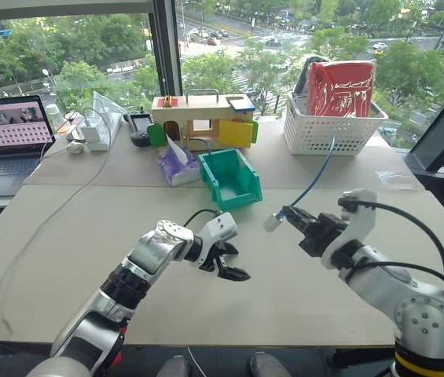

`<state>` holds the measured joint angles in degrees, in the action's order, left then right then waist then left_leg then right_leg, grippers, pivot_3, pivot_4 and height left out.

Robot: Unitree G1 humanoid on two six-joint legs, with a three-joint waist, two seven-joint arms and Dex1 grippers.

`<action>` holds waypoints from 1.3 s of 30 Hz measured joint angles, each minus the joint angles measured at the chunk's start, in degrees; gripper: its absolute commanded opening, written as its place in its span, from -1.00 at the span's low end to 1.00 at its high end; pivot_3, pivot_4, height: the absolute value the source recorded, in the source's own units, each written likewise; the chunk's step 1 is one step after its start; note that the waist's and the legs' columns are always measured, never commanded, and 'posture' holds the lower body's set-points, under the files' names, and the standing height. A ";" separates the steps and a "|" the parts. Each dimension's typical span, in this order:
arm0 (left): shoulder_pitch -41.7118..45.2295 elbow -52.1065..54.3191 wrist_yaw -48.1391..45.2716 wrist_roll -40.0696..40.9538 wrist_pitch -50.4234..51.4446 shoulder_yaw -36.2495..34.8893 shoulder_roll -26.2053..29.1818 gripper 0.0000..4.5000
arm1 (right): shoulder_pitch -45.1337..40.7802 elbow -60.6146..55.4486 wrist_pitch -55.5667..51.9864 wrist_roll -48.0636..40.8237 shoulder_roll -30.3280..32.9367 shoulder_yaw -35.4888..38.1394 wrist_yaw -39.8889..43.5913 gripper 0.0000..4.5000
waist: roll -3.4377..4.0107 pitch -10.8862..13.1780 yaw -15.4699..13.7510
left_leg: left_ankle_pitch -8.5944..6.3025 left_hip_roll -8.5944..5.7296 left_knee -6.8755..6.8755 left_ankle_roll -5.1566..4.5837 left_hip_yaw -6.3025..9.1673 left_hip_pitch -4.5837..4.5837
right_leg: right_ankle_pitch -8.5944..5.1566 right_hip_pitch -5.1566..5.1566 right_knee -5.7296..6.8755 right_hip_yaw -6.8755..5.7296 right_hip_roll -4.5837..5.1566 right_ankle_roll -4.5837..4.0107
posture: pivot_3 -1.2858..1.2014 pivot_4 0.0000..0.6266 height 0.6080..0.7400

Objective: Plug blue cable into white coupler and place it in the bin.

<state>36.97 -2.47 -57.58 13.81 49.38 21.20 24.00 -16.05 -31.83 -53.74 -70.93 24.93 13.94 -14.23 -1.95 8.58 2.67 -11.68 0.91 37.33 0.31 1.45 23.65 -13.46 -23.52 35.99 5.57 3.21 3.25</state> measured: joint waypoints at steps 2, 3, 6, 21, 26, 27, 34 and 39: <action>-1.39 1.74 0.49 0.77 0.63 -1.96 1.54 0.99 | -3.05 3.00 0.01 0.51 0.98 -0.02 1.73 -1.00 | 0.01 0.04 0.03 | 0.00 0.00 0.00 0.00 -0.01 0.18 | 0.01 -0.23 0.05 0.02 0.00 -0.01 | 0.03 -0.52 0.83; -2.48 2.94 0.78 1.34 0.92 -3.02 2.18 0.99 | -5.66 5.38 0.02 1.13 1.20 -0.33 2.92 -1.00 | 0.01 0.04 0.03 | 0.00 -0.01 0.00 0.00 -0.04 0.25 | 0.02 -0.35 0.10 0.05 0.00 -0.02 | 0.03 -0.52 0.83; -4.77 5.62 2.08 2.30 1.93 -4.65 2.69 0.99 | -12.31 11.08 0.61 3.71 1.20 -2.08 6.48 -1.00 | 0.02 0.05 -0.08 | 0.02 -0.03 0.01 0.00 -0.01 0.54 | 0.26 -0.65 0.16 0.03 0.00 -0.38 | 0.03 -0.52 0.83; -16.40 20.04 17.36 4.52 -5.37 -17.81 -0.85 1.00 | -46.45 69.13 26.52 35.81 -10.17 -12.75 34.53 -0.61 | 0.09 0.17 -0.17 | 0.02 -0.09 -0.03 0.01 0.00 0.62 | 0.41 -0.74 0.14 -0.05 0.10 -0.43 | 0.03 -0.52 0.83; -18.67 21.87 22.22 3.75 -8.01 -18.87 -1.27 1.00 | -50.95 81.93 34.94 42.83 -11.34 -12.52 40.01 0.07 | 0.11 0.19 -0.10 | 0.01 -0.10 -0.07 0.02 0.01 0.62 | 0.42 -0.76 0.15 -0.08 0.14 -0.45 | 0.03 -0.52 0.83; -18.68 22.03 22.87 3.49 -8.48 -18.97 -1.40 1.00 | -51.16 82.58 35.16 43.17 -11.46 -12.07 40.69 0.22 | 0.11 0.20 -0.08 | 0.01 -0.09 -0.08 0.02 0.01 0.61 | 0.43 -0.76 0.16 -0.08 0.14 -0.45 | 0.03 -0.52 0.83; -18.46 19.24 24.74 0.08 -15.31 -18.66 0.12 1.00 | -46.87 68.22 27.35 38.85 -9.73 -6.13 44.72 0.99 | 0.16 0.23 -0.28 | 0.01 -0.09 -0.09 0.03 0.12 0.62 | 0.44 -0.75 0.21 -0.18 0.14 -0.47 | 0.03 -0.52 0.83; -17.51 14.40 22.81 0.04 -21.02 -20.12 0.93 1.00 | -28.88 41.35 17.37 34.19 -0.87 -5.29 48.09 0.99 | 0.16 0.23 -1.13 | 0.01 -0.16 -0.10 0.03 0.11 0.70 | 0.44 -0.73 0.14 -0.25 0.24 -0.46 | 0.03 -0.52 0.83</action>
<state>19.45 11.94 -34.77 13.85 28.36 1.07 24.93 -44.93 9.52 -36.37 -36.74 24.07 8.64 33.86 -1.79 8.81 1.55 -11.67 0.75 37.23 0.34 1.56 24.35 -13.02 -24.25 36.13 5.32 3.45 2.79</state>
